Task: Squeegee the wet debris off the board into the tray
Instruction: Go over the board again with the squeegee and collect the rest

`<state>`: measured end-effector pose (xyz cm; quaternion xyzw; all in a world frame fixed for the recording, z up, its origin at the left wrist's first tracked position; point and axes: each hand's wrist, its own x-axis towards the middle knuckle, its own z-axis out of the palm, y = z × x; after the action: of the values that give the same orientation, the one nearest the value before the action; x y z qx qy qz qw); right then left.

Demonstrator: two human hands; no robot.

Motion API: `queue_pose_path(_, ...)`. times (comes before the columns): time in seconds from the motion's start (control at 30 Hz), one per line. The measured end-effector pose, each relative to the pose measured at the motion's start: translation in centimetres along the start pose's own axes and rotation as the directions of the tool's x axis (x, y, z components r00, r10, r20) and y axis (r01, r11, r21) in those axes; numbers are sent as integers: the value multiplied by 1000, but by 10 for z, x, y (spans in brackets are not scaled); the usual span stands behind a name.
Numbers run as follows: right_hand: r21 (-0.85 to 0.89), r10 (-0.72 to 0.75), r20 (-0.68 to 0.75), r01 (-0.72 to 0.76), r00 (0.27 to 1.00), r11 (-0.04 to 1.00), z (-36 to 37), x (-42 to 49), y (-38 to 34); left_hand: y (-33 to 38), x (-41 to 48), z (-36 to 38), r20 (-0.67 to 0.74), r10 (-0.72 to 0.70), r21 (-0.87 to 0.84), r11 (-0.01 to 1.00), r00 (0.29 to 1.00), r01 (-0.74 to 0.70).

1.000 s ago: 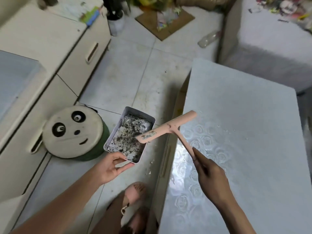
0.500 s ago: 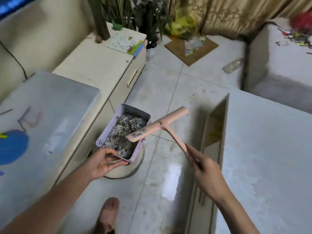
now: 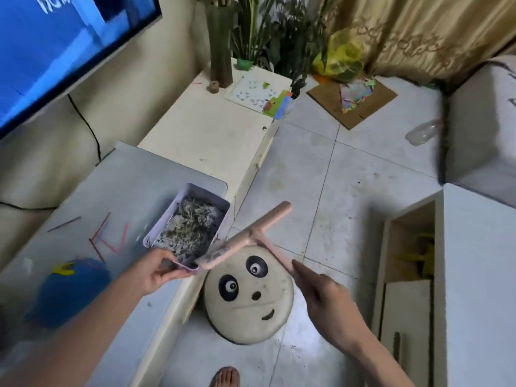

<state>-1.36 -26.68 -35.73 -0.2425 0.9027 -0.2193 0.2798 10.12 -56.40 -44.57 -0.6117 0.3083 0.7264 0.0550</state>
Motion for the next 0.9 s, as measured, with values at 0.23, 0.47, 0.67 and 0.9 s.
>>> queue_pose_path(0.23, -94, -17, 29, 20, 999, 995, 22, 49, -45, 33, 39, -28, -41, -6, 26, 1000, 999, 7)
queue_pose_path(0.47, -154, -40, 8, 41, 999, 987, 26, 77, -68, 33, 63, -35, -56, 3, -71, 997, 998, -7)
queue_pose_path(0.67, -135, -36, -11, 34, 999, 990, 28, 73, -69, 22, 63, -35, -102, 86, -111, 989, 991, -97)
queue_pose_path(0.9, -66, -27, -68, 23, 997, 998, 3, 28, -47, 5, 12, -16, -204, 385, 294, 901, 900, -319)
